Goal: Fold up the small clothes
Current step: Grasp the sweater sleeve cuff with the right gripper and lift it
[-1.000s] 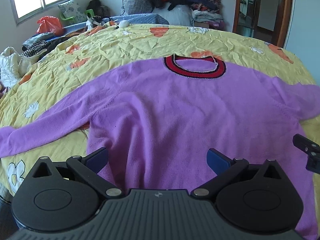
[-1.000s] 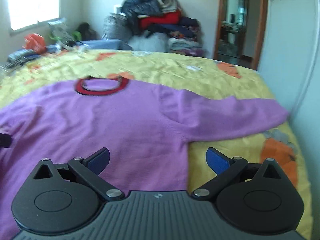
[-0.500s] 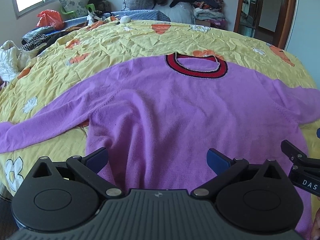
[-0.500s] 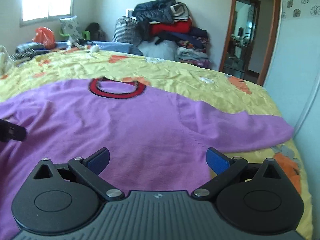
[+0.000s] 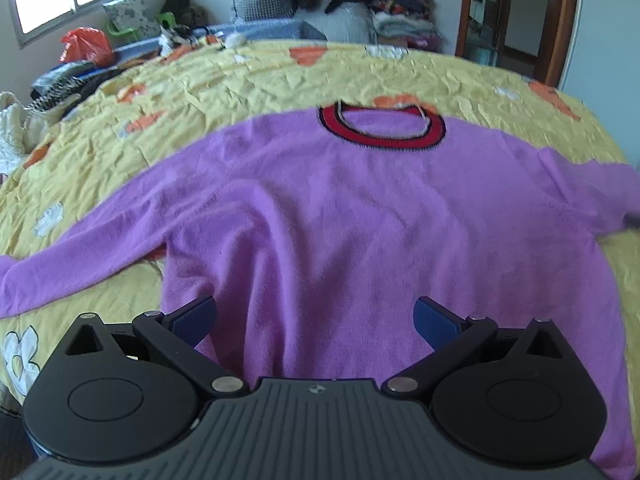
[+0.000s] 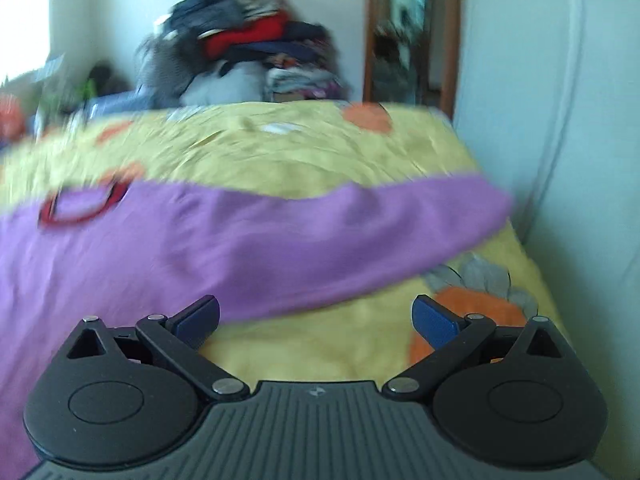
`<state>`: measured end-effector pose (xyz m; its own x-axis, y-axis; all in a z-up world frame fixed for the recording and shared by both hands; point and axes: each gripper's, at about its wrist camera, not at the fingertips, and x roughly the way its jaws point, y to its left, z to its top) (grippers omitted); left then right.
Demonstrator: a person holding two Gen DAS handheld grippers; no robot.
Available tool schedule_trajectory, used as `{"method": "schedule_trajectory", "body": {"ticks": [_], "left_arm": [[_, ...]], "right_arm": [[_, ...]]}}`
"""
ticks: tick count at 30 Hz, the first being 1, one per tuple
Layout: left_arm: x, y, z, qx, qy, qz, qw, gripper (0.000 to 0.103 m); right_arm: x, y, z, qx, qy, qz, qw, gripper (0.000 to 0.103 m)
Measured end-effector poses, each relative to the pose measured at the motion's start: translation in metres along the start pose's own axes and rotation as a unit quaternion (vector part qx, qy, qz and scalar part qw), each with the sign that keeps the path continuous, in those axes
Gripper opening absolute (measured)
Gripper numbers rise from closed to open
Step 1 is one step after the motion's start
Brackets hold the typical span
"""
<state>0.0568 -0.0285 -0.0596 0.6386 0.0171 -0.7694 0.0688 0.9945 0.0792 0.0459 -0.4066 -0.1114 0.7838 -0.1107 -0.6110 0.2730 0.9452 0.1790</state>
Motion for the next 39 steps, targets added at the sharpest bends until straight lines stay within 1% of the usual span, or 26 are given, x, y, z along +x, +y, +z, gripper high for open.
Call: {"method": "schedule_trajectory", "body": {"ticks": [2, 4, 6, 8, 9, 10, 11, 12, 14, 15, 16, 18, 19, 21, 23, 24, 26, 29, 31, 33, 35, 37, 39], "left_arm": [[0.004, 0.000, -0.001, 0.003, 0.007, -0.002, 1.0000, 0.103], [0.007, -0.001, -0.003, 0.004, 0.009, -0.003, 0.9999, 0.103], [0.009, -0.004, -0.003, 0.010, 0.013, -0.006, 0.9998, 0.103], [0.008, -0.008, -0.004, 0.019, 0.012, -0.009, 0.9997, 0.103], [0.007, -0.011, -0.004, 0.025, 0.010, -0.008, 0.9996, 0.103], [0.007, -0.013, -0.005, 0.030, 0.010, -0.006, 0.9995, 0.103], [0.008, -0.014, -0.006, 0.035, 0.012, -0.004, 0.9993, 0.103], [0.009, -0.014, -0.006, 0.036, 0.016, -0.004, 0.9992, 0.103], [0.013, -0.012, -0.007, 0.033, 0.025, -0.005, 0.9991, 0.103], [0.013, -0.010, -0.008, 0.030, 0.027, -0.005, 0.9992, 0.103], [0.013, -0.008, -0.008, 0.028, 0.029, -0.005, 0.9992, 0.103], [0.010, -0.003, -0.010, 0.027, 0.029, -0.006, 0.9992, 0.103], [0.007, -0.001, -0.011, 0.027, 0.026, -0.004, 0.9993, 0.103], [0.002, 0.006, -0.013, 0.026, 0.018, 0.004, 0.9995, 0.103], [-0.003, 0.013, -0.015, 0.026, 0.012, 0.013, 0.9995, 0.103], [-0.005, 0.018, -0.016, 0.025, 0.010, 0.015, 0.9995, 0.103], [-0.012, 0.029, -0.018, 0.018, 0.007, 0.015, 0.9997, 0.103], [-0.025, 0.049, -0.023, 0.002, -0.006, 0.018, 0.9998, 0.103], [-0.035, 0.062, -0.028, -0.004, -0.018, 0.027, 0.9995, 0.103], [-0.044, 0.074, -0.032, -0.008, -0.029, 0.040, 0.9988, 0.103], [-0.051, 0.085, -0.037, -0.012, -0.038, 0.051, 0.9979, 0.103], [-0.057, 0.096, -0.042, -0.017, -0.042, 0.061, 0.9971, 0.103], [-0.061, 0.106, -0.046, -0.023, -0.042, 0.068, 0.9966, 0.103]], "right_arm": [[0.010, -0.041, 0.014, 0.072, -0.010, -0.008, 0.997, 0.103], [0.023, -0.080, 0.026, 0.142, -0.014, 0.019, 0.990, 0.103], [0.037, -0.114, 0.035, 0.204, -0.014, 0.040, 0.978, 0.103], [0.050, -0.139, 0.042, 0.249, -0.021, 0.055, 0.967, 0.101], [0.058, -0.152, 0.044, 0.278, -0.024, 0.071, 0.958, 0.098], [0.065, -0.161, 0.045, 0.299, -0.025, 0.088, 0.950, 0.093], [0.072, -0.170, 0.047, 0.321, -0.027, 0.102, 0.941, 0.085], [0.079, -0.176, 0.050, 0.340, -0.027, 0.109, 0.934, 0.079], [0.093, -0.183, 0.055, 0.366, -0.015, 0.129, 0.922, 0.030], [0.100, -0.184, 0.055, 0.374, -0.006, 0.127, 0.919, 0.020], [0.104, -0.185, 0.054, 0.376, -0.006, 0.118, 0.919, 0.005], [0.101, -0.175, 0.056, 0.363, -0.018, 0.108, 0.925, 0.005], [0.095, -0.167, 0.060, 0.349, -0.028, 0.101, 0.931, 0.005], [0.073, -0.139, 0.070, 0.310, -0.053, 0.102, 0.944, 0.005], [0.053, -0.106, 0.081, 0.274, -0.079, 0.116, 0.952, 0.005], [0.040, -0.080, 0.087, 0.243, -0.088, 0.132, 0.957, 0.005], [0.019, -0.028, 0.093, 0.179, -0.101, 0.144, 0.968, 0.005], [-0.006, 0.065, 0.091, 0.085, -0.106, 0.175, 0.975, 0.005], [-0.012, 0.128, 0.078, 0.030, -0.102, 0.190, 0.976, 0.005], [-0.009, 0.191, 0.056, -0.030, -0.085, 0.198, 0.976, 0.005], [0.001, 0.246, 0.028, -0.076, -0.058, 0.204, 0.974, 0.005], [0.006, 0.290, -0.003, -0.115, -0.036, 0.209, 0.970, 0.005], [0.016, 0.326, -0.029, -0.141, -0.008, 0.222, 0.965, 0.005]]}}
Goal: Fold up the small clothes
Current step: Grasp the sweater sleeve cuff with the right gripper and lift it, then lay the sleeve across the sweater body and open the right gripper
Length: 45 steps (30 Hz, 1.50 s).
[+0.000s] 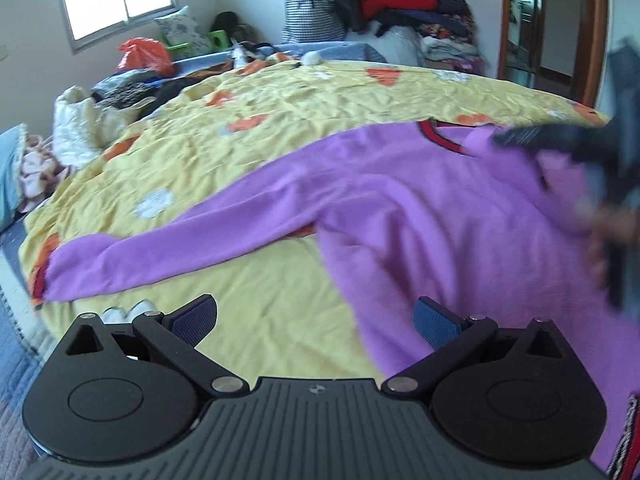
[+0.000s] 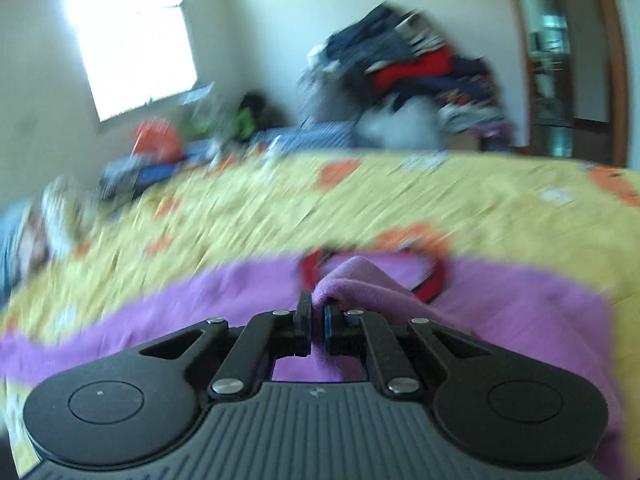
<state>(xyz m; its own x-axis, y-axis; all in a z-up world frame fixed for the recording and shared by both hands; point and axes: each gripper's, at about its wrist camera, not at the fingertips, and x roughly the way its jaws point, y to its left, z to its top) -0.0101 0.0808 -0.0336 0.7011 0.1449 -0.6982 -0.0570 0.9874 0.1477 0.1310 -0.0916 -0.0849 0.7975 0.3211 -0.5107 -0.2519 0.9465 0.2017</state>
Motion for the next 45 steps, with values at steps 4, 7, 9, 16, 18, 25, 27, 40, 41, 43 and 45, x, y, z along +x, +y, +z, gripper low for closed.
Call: {"method": "schedule_trajectory", "body": {"ticks": [4, 7, 9, 16, 18, 25, 27, 40, 41, 43, 45], "left_arm": [[0.002, 0.014, -0.005, -0.016, 0.009, 0.005, 0.9998, 0.103], [0.003, 0.018, -0.006, -0.024, 0.015, 0.003, 0.9996, 0.103], [0.004, 0.019, -0.004, -0.026, 0.014, 0.005, 0.9996, 0.103], [0.026, 0.003, 0.021, -0.040, 0.025, -0.037, 0.9982, 0.103], [0.029, -0.007, 0.029, -0.045, 0.031, -0.059, 0.9968, 0.103], [0.005, -0.030, 0.015, 0.000, 0.011, -0.038, 0.9992, 0.103], [0.003, -0.026, 0.006, 0.015, 0.013, -0.015, 0.9997, 0.103], [-0.001, 0.027, -0.006, -0.031, 0.027, 0.018, 0.9990, 0.103], [-0.002, 0.028, -0.004, -0.029, 0.025, 0.018, 0.9991, 0.103], [0.001, 0.029, 0.003, -0.032, 0.015, 0.013, 0.9993, 0.103], [0.012, 0.027, 0.017, -0.039, 0.014, -0.002, 0.9992, 0.103]], "right_arm": [[0.030, 0.050, -0.028, -0.066, 0.062, -0.019, 0.996, 0.014], [0.022, 0.053, -0.035, -0.066, 0.083, 0.029, 0.994, 0.052], [-0.004, 0.041, -0.034, -0.057, 0.062, 0.060, 0.995, 0.071], [-0.042, -0.100, -0.014, 0.106, 0.060, 0.053, 0.991, 0.077], [-0.024, -0.147, -0.016, 0.233, 0.060, 0.095, 0.966, 0.077], [0.034, -0.139, -0.001, 0.246, 0.088, 0.091, 0.961, 0.006], [0.030, -0.112, 0.007, 0.215, 0.072, 0.099, 0.969, 0.006], [0.008, 0.077, 0.045, 0.019, 0.078, 0.201, 0.976, 0.103], [0.002, 0.060, 0.042, 0.023, 0.069, 0.176, 0.982, 0.103], [-0.011, 0.016, 0.032, 0.017, 0.059, 0.103, 0.993, 0.103], [-0.030, -0.032, 0.015, 0.013, 0.052, 0.032, 0.998, 0.103]]}}
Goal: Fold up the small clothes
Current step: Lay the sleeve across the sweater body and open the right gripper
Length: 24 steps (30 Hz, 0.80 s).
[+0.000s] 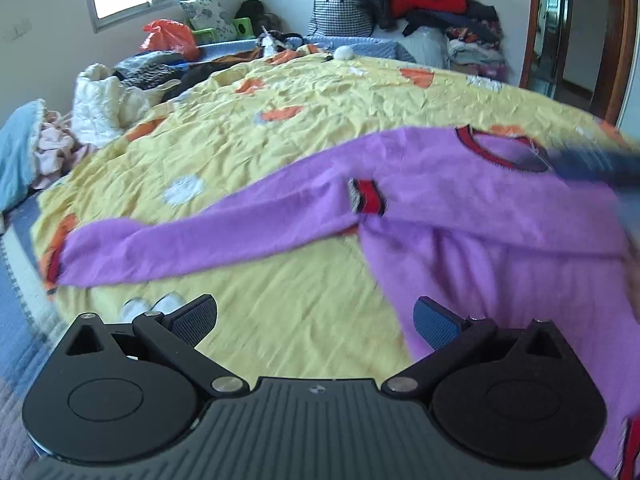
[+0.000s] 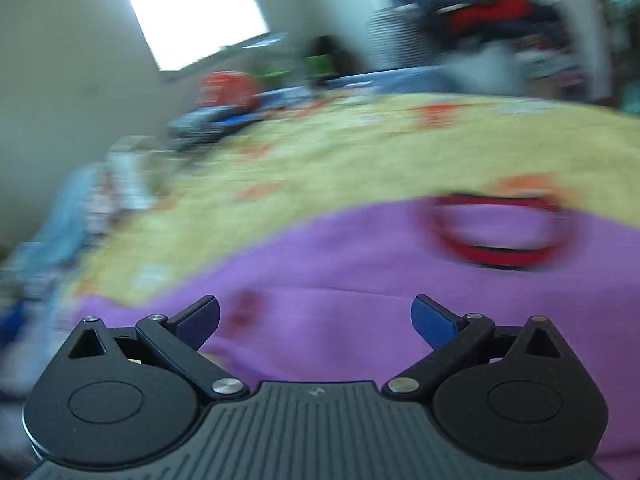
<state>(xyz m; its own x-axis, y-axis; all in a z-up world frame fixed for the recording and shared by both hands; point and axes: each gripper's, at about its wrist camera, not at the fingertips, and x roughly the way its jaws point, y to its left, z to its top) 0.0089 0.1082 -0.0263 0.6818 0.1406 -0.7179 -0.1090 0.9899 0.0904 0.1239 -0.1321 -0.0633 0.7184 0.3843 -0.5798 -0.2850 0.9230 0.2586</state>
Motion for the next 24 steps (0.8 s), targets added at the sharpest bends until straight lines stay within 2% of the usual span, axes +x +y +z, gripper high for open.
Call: {"method": "schedule_trajectory", "body": {"ticks": [2, 4, 5, 6, 8, 9, 10, 11, 13, 14, 16, 18, 19, 20, 21, 23, 24], "left_arm": [[0.019, -0.009, 0.020, -0.003, -0.003, -0.035, 0.9994, 0.103], [0.045, -0.026, 0.044, 0.007, -0.001, -0.053, 0.9986, 0.103], [0.059, -0.037, 0.056, 0.020, -0.007, -0.057, 0.9982, 0.103], [0.073, -0.047, 0.067, 0.035, -0.015, -0.055, 0.9978, 0.103], [0.102, -0.065, 0.081, 0.058, -0.015, -0.020, 0.9980, 0.103], [0.116, -0.070, 0.085, 0.068, -0.008, -0.020, 0.9974, 0.103], [0.130, -0.073, 0.088, 0.076, 0.006, -0.019, 0.9969, 0.103], [0.142, -0.075, 0.089, 0.077, 0.026, -0.007, 0.9966, 0.103], [0.155, -0.072, 0.086, 0.071, 0.043, -0.013, 0.9964, 0.103], [0.158, -0.070, 0.083, 0.065, 0.046, -0.011, 0.9968, 0.103], [0.161, -0.065, 0.077, 0.061, 0.051, 0.000, 0.9969, 0.103], [0.164, -0.063, 0.072, 0.062, 0.051, 0.008, 0.9968, 0.103], [0.164, -0.063, 0.071, 0.066, 0.049, 0.016, 0.9965, 0.103], [0.163, -0.062, 0.070, 0.069, 0.044, 0.021, 0.9964, 0.103], [0.164, -0.063, 0.072, 0.072, 0.043, 0.024, 0.9962, 0.103], [0.160, -0.065, 0.076, 0.079, 0.041, 0.023, 0.9958, 0.103], [0.157, -0.068, 0.079, 0.083, 0.033, 0.023, 0.9957, 0.103]], "right_arm": [[-0.002, -0.042, -0.018, 0.000, 0.025, -0.031, 0.999, 0.103], [-0.005, -0.070, -0.034, -0.012, 0.051, -0.051, 0.997, 0.103], [-0.004, -0.080, -0.042, -0.026, 0.067, -0.085, 0.994, 0.103], [-0.008, -0.093, -0.048, -0.039, 0.072, -0.146, 0.986, 0.102], [-0.023, -0.120, -0.056, -0.035, 0.055, -0.203, 0.977, 0.103], [-0.029, -0.133, -0.056, -0.013, 0.055, -0.196, 0.979, 0.102], [-0.040, -0.146, -0.055, 0.018, 0.039, -0.174, 0.984, 0.102], [-0.051, -0.155, -0.051, 0.048, 0.012, -0.164, 0.985, 0.103], [-0.062, -0.168, -0.039, 0.088, -0.038, -0.166, 0.981, 0.103], [-0.055, -0.173, -0.032, 0.090, -0.037, -0.161, 0.982, 0.103], [-0.030, -0.185, -0.024, 0.101, -0.002, -0.148, 0.984, 0.102], [0.001, -0.184, -0.021, 0.095, 0.033, -0.139, 0.985, 0.088], [0.002, -0.173, -0.023, 0.065, 0.025, -0.151, 0.986, 0.032], [0.001, -0.166, -0.026, 0.058, 0.030, -0.131, 0.989, 0.006], [-0.003, -0.159, -0.027, 0.045, 0.025, -0.134, 0.990, 0.006], [-0.013, -0.143, -0.025, -0.023, 0.004, -0.168, 0.986, 0.005], [-0.021, -0.144, -0.023, -0.023, -0.006, -0.168, 0.986, 0.005]]}}
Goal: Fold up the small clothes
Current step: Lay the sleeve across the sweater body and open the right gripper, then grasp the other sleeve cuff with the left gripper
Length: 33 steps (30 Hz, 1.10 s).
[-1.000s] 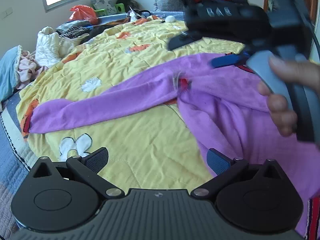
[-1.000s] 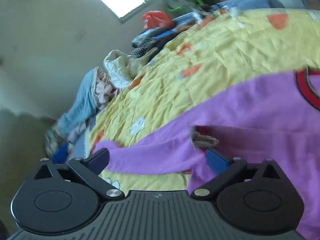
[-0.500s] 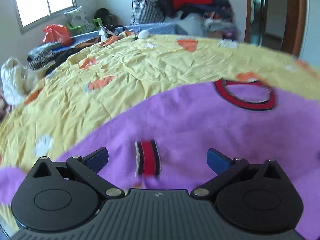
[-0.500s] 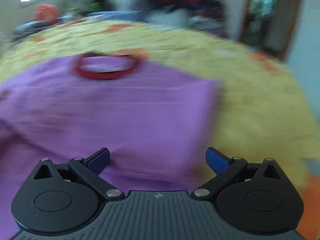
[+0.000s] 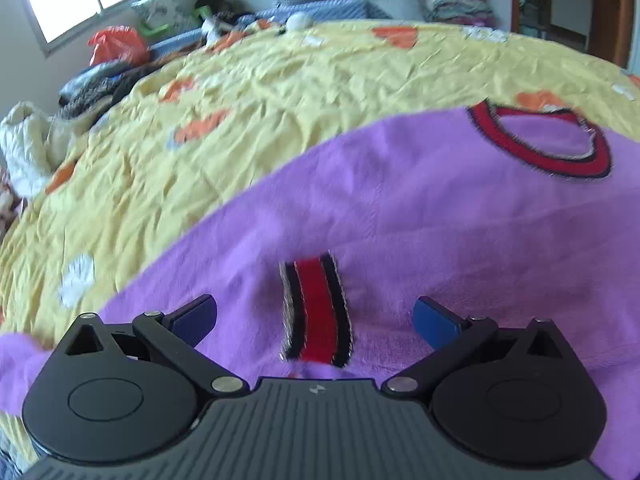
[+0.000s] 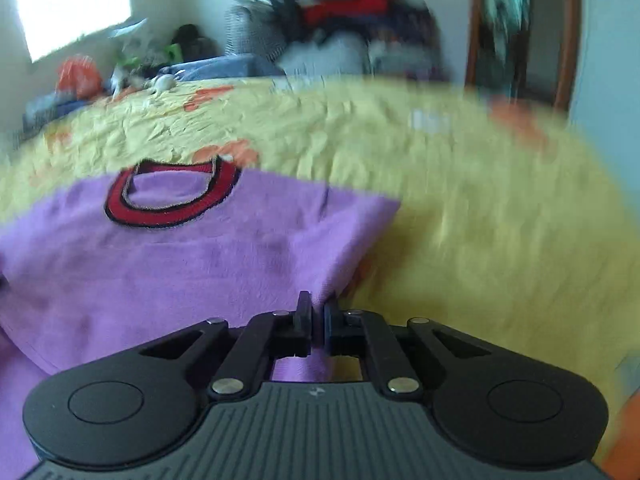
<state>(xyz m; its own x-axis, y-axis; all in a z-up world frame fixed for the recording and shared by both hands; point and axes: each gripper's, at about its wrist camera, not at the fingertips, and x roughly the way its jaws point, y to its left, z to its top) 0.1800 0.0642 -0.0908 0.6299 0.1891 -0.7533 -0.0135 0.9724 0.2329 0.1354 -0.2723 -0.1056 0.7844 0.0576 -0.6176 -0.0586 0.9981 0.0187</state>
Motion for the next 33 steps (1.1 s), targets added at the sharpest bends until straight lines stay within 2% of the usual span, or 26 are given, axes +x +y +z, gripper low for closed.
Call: {"method": "schedule_trajectory", "body": {"ticks": [3, 6, 7, 8, 9, 10, 12, 14, 16, 17, 18, 19, 20, 21, 22, 25, 26, 28, 30, 33], "left_arm": [[-0.007, -0.008, 0.005, 0.013, -0.021, 0.012, 0.9996, 0.103], [0.010, -0.022, 0.003, 0.045, -0.004, 0.033, 0.9984, 0.103], [0.017, -0.024, -0.001, 0.054, -0.005, 0.039, 0.9978, 0.103], [0.014, -0.022, -0.006, 0.051, -0.026, 0.040, 0.9976, 0.103], [0.014, -0.021, -0.007, 0.057, -0.024, 0.040, 0.9973, 0.103], [0.013, -0.018, -0.007, 0.058, -0.022, 0.039, 0.9973, 0.103], [0.008, -0.007, -0.005, 0.042, -0.010, 0.055, 0.9976, 0.103], [0.002, 0.006, -0.006, 0.013, -0.020, 0.034, 0.9991, 0.103], [0.011, 0.012, -0.010, 0.001, 0.003, 0.014, 0.9999, 0.103], [0.017, 0.013, -0.013, 0.000, 0.015, 0.005, 0.9999, 0.103], [0.016, 0.018, -0.016, -0.014, 0.002, -0.003, 0.9999, 0.103], [0.018, 0.023, -0.017, -0.023, 0.006, -0.014, 0.9996, 0.103], [0.019, 0.030, -0.017, -0.039, 0.014, -0.025, 0.9988, 0.103], [0.019, 0.038, -0.017, -0.058, 0.028, -0.032, 0.9974, 0.103], [0.015, 0.049, -0.018, -0.080, 0.035, -0.035, 0.9955, 0.103], [-0.014, 0.095, -0.037, -0.168, -0.006, -0.018, 0.9857, 0.103], [-0.024, 0.114, -0.050, -0.200, -0.028, -0.020, 0.9791, 0.103], [-0.040, 0.153, -0.081, -0.246, -0.080, -0.047, 0.9648, 0.103], [-0.045, 0.192, -0.108, -0.291, -0.087, -0.052, 0.9514, 0.103], [-0.043, 0.251, -0.146, -0.351, -0.069, -0.031, 0.9334, 0.103]], "right_arm": [[-0.003, -0.006, 0.005, -0.027, -0.008, -0.045, 0.999, 0.004], [0.034, -0.026, 0.000, -0.019, 0.047, -0.061, 0.997, 0.005], [0.033, -0.025, -0.001, -0.026, 0.040, -0.064, 0.997, 0.010], [0.030, -0.022, 0.001, -0.036, 0.046, -0.089, 0.994, 0.026], [0.023, -0.016, 0.002, -0.044, 0.041, -0.117, 0.991, 0.033], [0.009, -0.009, 0.003, -0.052, 0.016, -0.126, 0.991, 0.038], [-0.020, 0.005, 0.003, -0.054, -0.025, -0.073, 0.996, 0.037], [-0.030, 0.020, -0.003, -0.068, -0.031, -0.032, 0.997, 0.035], [-0.023, 0.036, -0.016, -0.106, -0.023, -0.025, 0.994, 0.035], [-0.014, 0.038, -0.022, -0.119, 0.001, -0.034, 0.992, 0.035], [-0.003, 0.035, -0.029, -0.122, 0.026, -0.044, 0.991, 0.035], [0.002, 0.027, -0.035, -0.117, 0.020, -0.046, 0.992, 0.044], [0.002, 0.019, -0.036, -0.112, 0.011, -0.055, 0.992, 0.071], [0.000, 0.012, -0.033, -0.099, 0.017, -0.073, 0.992, 0.082], [-0.005, 0.007, -0.029, -0.080, 0.027, -0.079, 0.993, 0.085], [-0.038, 0.002, -0.023, -0.037, 0.011, -0.012, 0.999, 0.085], [-0.051, 0.005, -0.024, -0.027, 0.001, 0.003, 1.000, 0.085], [-0.073, 0.019, -0.028, -0.008, -0.010, 0.023, 1.000, 0.085], [-0.085, 0.032, -0.037, 0.003, -0.009, 0.051, 0.999, 0.085], [-0.091, 0.057, -0.053, 0.006, 0.006, 0.082, 0.997, 0.092]]}}
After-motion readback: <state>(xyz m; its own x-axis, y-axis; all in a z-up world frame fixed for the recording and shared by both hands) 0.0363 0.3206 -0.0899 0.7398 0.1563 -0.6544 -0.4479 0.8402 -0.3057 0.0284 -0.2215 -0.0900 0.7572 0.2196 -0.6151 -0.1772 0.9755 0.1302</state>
